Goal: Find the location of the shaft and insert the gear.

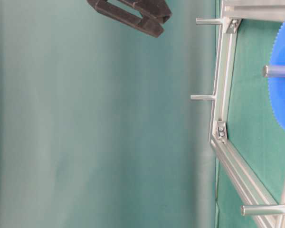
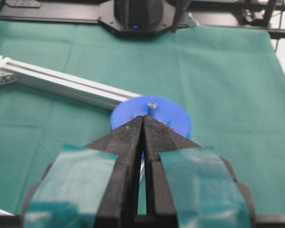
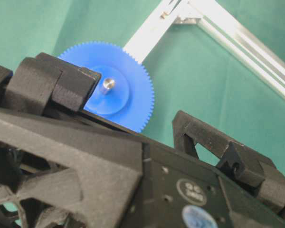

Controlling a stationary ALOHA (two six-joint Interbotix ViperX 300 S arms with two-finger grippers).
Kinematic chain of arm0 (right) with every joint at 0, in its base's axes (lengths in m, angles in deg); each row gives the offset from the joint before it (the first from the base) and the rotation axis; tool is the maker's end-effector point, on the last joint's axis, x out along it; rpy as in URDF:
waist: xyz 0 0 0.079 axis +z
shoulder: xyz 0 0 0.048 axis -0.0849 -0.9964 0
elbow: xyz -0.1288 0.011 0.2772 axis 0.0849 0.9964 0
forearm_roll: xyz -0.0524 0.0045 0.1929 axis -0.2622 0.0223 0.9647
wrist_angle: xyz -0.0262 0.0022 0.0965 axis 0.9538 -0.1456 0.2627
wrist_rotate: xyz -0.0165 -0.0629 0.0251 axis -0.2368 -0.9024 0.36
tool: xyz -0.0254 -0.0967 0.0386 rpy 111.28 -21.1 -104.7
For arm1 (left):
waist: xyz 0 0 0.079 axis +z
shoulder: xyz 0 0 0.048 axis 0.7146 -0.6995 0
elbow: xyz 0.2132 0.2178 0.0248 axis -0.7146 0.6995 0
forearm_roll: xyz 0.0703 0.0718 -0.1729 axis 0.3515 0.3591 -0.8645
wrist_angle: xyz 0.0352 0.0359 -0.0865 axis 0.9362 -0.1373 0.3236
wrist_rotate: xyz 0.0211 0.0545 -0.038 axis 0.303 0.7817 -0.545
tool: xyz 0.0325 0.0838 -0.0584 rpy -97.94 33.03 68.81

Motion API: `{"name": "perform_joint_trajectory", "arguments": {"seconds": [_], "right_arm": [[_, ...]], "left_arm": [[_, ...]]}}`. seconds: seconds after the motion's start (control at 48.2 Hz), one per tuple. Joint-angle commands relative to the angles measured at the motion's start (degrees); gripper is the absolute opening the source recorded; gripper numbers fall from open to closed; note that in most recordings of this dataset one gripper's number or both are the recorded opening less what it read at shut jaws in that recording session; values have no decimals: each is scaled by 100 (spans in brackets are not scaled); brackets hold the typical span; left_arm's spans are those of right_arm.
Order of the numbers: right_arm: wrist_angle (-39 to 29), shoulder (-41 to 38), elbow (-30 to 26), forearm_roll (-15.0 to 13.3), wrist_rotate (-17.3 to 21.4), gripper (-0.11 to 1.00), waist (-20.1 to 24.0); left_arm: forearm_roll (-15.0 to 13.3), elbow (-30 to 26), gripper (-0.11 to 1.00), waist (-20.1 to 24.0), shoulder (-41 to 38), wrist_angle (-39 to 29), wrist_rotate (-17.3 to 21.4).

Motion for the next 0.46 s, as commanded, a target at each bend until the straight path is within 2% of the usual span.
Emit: {"name": "perform_joint_trajectory", "arguments": {"seconds": [0.0, 0.436], "right_arm": [[44, 62, -53, -9, 9, 86, 9], [70, 62, -9, -9, 9, 86, 9]], "left_arm": [[-9, -114, 0, -9, -53, 26, -9], [-18, -114, 0, -9, -53, 9, -9]]}}
